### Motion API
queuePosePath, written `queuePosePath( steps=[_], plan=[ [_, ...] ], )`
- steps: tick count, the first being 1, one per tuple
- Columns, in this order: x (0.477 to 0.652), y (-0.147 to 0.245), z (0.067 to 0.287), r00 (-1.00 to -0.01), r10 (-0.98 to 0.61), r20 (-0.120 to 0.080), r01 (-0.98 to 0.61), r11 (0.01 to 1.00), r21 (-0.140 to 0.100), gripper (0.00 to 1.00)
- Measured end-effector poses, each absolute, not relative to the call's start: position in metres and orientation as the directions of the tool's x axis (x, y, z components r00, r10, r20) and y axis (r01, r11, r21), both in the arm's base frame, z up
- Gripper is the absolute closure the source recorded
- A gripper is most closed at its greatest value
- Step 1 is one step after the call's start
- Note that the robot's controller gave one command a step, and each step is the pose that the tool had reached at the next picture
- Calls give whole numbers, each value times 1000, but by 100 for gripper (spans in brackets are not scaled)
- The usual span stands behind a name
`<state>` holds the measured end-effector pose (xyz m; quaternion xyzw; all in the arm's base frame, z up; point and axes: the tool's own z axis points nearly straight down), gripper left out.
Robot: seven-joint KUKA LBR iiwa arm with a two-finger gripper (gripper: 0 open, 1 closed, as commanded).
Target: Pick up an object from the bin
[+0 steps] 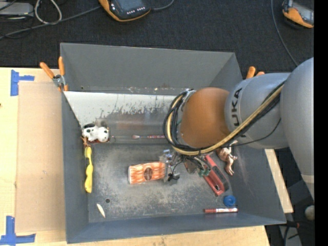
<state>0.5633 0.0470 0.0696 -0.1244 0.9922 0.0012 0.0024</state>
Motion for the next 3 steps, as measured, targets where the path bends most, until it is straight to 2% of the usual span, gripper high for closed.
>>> queuePosePath(
  steps=[1, 2, 3],
  plan=[
    [553, 53, 134, -966, -259, 0, -259, 966, 3, 100],
    [544, 52, 209, -965, -261, 4, -261, 965, 4, 100],
    [554, 69, 195, -970, -241, -11, -241, 971, 1, 100]
  ],
)
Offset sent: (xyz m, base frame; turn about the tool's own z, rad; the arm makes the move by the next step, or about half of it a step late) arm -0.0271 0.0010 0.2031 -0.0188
